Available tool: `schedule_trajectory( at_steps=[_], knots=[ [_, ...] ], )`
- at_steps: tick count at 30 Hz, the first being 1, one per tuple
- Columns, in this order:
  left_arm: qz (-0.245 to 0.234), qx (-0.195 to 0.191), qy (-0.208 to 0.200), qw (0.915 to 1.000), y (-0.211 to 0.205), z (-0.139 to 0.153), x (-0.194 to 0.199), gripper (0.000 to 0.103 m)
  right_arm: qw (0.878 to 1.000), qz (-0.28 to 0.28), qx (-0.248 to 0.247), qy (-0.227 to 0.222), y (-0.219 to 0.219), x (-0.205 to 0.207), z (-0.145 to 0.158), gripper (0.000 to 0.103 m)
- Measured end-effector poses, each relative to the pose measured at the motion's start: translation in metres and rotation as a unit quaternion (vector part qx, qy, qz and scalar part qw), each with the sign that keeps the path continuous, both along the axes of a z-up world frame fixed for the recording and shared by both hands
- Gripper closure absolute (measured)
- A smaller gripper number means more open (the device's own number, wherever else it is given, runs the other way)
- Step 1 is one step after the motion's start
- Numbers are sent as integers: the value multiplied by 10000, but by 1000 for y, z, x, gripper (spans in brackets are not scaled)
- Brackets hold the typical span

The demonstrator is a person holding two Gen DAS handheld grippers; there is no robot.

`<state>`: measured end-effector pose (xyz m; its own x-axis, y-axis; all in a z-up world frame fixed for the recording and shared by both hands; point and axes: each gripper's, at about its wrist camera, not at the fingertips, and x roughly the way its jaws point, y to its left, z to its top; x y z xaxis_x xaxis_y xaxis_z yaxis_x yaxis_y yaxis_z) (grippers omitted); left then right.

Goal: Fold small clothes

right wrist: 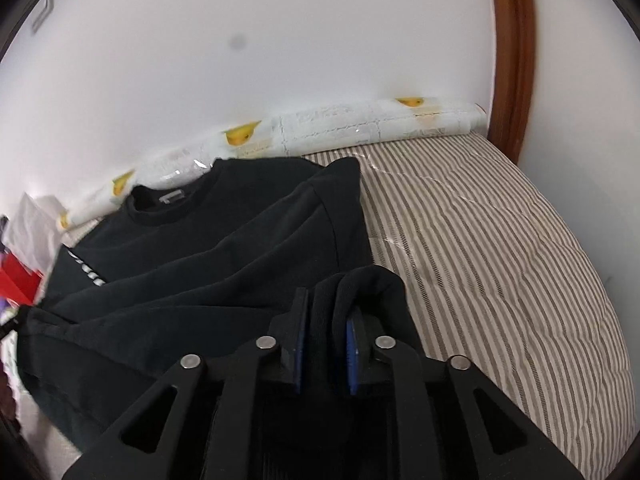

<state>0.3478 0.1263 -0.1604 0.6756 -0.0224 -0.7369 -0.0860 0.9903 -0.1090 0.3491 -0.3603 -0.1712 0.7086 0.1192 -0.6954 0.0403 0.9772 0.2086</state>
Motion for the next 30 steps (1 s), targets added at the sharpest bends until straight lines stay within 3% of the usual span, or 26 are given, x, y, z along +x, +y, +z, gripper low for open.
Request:
schedule_trajectory(
  at_steps=[3,6,13,19,26,30],
  knots=[
    [-45,34,-40,10000,-4,4,-14,64,9999,-88,-21,-97,-6,-22,13,66],
    [-70,51,-119,9999,-6,6,-34,54,9997,-97,-109,-199,-9,-54,24,60],
    [72,-294,99,9995,6,-13,-85,52,9999,82,-12,124,0,-109,9,53],
    [242,-608,281,9975,17,-31,-114,47,9980,195,207,560,10,-126,-20,52],
    [210,-1419,437,9887,27,-50,-110,44,9952,82,696,679,10,-125,-28,49],
    [158,-1637,359,9857,25,-52,-103,39,9928,-62,1049,570,4,-122,-23,38]
  ],
)
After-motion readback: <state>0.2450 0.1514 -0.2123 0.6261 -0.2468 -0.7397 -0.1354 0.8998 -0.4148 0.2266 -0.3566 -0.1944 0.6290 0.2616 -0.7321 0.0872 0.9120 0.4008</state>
